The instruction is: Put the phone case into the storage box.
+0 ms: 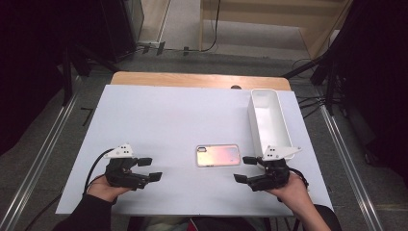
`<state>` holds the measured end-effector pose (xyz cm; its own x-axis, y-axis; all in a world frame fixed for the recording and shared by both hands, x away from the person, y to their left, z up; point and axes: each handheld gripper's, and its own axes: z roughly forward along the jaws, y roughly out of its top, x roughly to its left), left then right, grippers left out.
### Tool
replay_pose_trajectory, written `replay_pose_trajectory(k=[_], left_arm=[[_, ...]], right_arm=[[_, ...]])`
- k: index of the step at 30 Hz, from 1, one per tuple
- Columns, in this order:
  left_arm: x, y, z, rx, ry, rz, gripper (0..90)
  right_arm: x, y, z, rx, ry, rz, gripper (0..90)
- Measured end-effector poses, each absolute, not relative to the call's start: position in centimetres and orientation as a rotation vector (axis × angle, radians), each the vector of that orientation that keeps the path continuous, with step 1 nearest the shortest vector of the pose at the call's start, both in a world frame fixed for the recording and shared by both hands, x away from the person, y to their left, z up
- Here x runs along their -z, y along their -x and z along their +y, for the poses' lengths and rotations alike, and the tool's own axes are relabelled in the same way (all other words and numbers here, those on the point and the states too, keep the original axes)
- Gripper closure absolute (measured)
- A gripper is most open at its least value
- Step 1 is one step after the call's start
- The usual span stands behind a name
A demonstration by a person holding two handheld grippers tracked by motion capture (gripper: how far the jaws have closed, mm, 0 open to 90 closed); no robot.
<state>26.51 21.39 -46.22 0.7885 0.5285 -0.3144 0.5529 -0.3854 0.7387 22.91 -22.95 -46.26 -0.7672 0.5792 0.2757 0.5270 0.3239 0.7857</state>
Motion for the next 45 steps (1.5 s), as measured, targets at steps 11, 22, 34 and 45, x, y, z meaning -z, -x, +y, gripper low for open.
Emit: replay_pose_trajectory(k=[11, 22, 34, 45], left_arm=[[46.1, -26.5, 21.4, 0.036, -2.057, 0.804, 25.0], [46.1, -26.5, 21.5, 0.039, -2.058, 0.802, 25.0], [46.1, -26.5, 21.5, 0.040, -2.055, 0.799, 25.0], [46.1, -26.4, 21.5, 0.039, -2.057, 0.795, 25.0]], right_arm=[[45.3, -23.7, -21.0, -1.466, -1.014, 2.510, 22.8], [44.9, -24.6, -20.1, -1.486, -1.037, 2.482, 22.6], [44.9, -25.8, -18.2, -1.442, -1.063, 2.483, 20.9], [45.0, -27.0, -16.4, -1.399, -1.075, 2.496, 22.1]])
